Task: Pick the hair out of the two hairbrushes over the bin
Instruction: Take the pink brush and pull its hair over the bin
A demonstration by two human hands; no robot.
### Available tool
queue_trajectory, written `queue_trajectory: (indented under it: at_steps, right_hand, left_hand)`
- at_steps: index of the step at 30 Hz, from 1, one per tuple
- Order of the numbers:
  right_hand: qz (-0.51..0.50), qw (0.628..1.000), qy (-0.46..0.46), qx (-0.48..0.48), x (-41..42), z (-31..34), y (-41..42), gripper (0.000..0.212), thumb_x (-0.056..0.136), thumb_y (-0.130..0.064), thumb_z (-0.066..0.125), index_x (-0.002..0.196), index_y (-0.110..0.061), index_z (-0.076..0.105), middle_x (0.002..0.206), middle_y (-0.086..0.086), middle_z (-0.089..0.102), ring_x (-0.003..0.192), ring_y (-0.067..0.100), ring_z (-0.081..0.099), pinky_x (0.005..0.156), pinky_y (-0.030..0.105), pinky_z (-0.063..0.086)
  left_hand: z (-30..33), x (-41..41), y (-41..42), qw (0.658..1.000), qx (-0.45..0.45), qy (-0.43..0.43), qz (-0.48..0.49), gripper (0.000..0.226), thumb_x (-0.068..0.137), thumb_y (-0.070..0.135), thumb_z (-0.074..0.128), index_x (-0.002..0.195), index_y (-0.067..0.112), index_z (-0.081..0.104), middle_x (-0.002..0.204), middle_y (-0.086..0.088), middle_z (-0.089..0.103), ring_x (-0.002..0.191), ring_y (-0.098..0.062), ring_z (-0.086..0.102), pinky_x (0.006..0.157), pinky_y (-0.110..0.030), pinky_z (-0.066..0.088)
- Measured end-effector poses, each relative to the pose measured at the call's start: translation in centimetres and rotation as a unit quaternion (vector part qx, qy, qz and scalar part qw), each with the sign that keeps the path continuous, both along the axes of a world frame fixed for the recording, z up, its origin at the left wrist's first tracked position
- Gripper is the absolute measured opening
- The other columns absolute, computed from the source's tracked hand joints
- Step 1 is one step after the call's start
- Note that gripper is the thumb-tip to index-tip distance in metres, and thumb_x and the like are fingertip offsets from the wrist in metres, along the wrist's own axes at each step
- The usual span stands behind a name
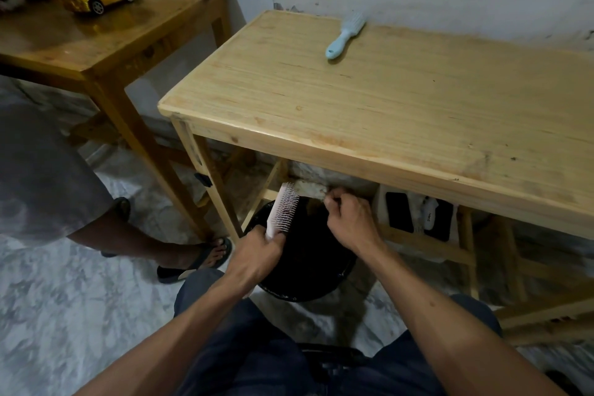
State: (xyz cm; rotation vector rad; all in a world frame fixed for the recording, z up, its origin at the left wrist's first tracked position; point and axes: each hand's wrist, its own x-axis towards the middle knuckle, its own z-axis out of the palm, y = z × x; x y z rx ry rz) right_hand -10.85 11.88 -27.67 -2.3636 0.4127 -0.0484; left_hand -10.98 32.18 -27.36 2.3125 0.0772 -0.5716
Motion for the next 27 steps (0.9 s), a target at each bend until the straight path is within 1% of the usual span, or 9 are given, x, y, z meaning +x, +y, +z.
queue_trajectory:
  at_steps: [2,4,7,11,14,18,22,24,27]
  right_hand:
    - [0.010,0.999,0.032,0.015,0.2,-0.7,0.3,0.024,0.096,-0.026,0.045,0.103,-0.024,0.068,0.115,0.006,0.072,0.112,0.030,0.064,0.094,0.038,0.051]
    - [0.020,0.998,0.062,0.012,0.2,-1.0,0.7,0.031,0.096,-0.029,0.040,0.105,-0.023,0.069,0.120,0.002,0.071,0.116,0.027,0.063,0.095,0.037,0.050]
    - [0.022,0.997,0.068,0.030,0.1,-1.3,1.4,0.039,0.101,-0.040,0.035,0.112,-0.020,0.067,0.122,0.008,0.067,0.115,0.028,0.061,0.092,0.036,0.047]
    - [0.044,0.997,-0.034,0.056,-0.4,-1.4,1.9,0.018,0.094,-0.041,0.059,0.104,-0.030,0.069,0.106,-0.004,0.069,0.095,0.013,0.065,0.083,0.033,0.054]
    - [0.039,0.994,-0.073,0.074,-0.3,-1.2,2.3,0.013,0.089,-0.037,0.070,0.097,-0.029,0.077,0.095,-0.008,0.072,0.081,0.008,0.066,0.076,0.033,0.056]
    - [-0.003,0.991,-0.064,0.119,0.2,-0.9,2.7,0.013,0.085,-0.033,0.073,0.093,-0.026,0.081,0.080,-0.008,0.077,0.067,0.008,0.072,0.070,0.034,0.059]
    - [-0.035,0.988,-0.043,0.146,0.3,-0.6,2.5,0.002,0.080,-0.026,0.078,0.079,-0.027,0.079,0.062,-0.013,0.070,0.058,0.006,0.067,0.069,0.029,0.056]
    - [-0.049,0.985,-0.031,0.165,0.3,-0.8,2.3,0.011,0.077,-0.025,0.079,0.069,-0.030,0.074,0.060,-0.011,0.069,0.056,0.005,0.065,0.068,0.030,0.055]
    - [-0.075,0.973,-0.011,0.218,0.1,-0.8,2.4,0.015,0.081,-0.021,0.077,0.069,-0.028,0.071,0.058,-0.006,0.067,0.046,0.001,0.059,0.063,0.030,0.052]
  left_hand:
    - [0.2,0.0,-0.3,1.000,0.001,-0.006,-0.023,0.031,0.098,0.040,0.051,0.113,0.015,0.059,0.099,-0.007,0.070,0.085,-0.022,0.067,0.064,-0.038,0.050]
    - [0.2,0.0,-0.4,0.999,-0.026,-0.003,-0.028,0.025,0.101,0.032,0.049,0.117,0.015,0.058,0.094,-0.007,0.069,0.080,-0.024,0.067,0.071,-0.047,0.057]
    - [0.3,-0.1,-0.2,0.998,-0.058,-0.004,-0.027,0.019,0.106,0.032,0.046,0.120,0.022,0.054,0.089,-0.006,0.069,0.072,-0.023,0.067,0.067,-0.043,0.059]
    - [0.1,0.0,0.3,0.997,-0.035,-0.046,-0.041,0.024,0.107,0.038,0.044,0.124,0.025,0.054,0.104,-0.003,0.068,0.091,-0.022,0.066,0.081,-0.045,0.056]
    - [0.1,0.0,0.1,0.997,-0.011,-0.058,-0.052,0.025,0.106,0.040,0.044,0.121,0.023,0.054,0.102,-0.005,0.069,0.089,-0.023,0.066,0.083,-0.047,0.057]
    - [0.0,-0.4,-0.6,0.994,0.018,-0.083,-0.067,0.023,0.104,0.044,0.043,0.114,0.025,0.052,0.093,-0.005,0.070,0.084,-0.027,0.067,0.081,-0.055,0.056]
    - [-0.1,-0.4,-0.8,0.988,0.051,-0.104,-0.101,0.027,0.105,0.044,0.041,0.122,0.025,0.049,0.090,-0.008,0.070,0.082,-0.032,0.068,0.077,-0.053,0.057]
    - [-0.1,-0.4,-1.0,0.986,0.060,-0.109,-0.107,0.028,0.105,0.042,0.041,0.125,0.024,0.048,0.090,-0.009,0.070,0.083,-0.033,0.068,0.077,-0.051,0.057]
    - [-0.2,-0.4,-1.3,0.987,0.058,-0.115,-0.098,0.025,0.105,0.040,0.042,0.122,0.023,0.050,0.088,-0.007,0.069,0.081,-0.031,0.067,0.076,-0.051,0.056]
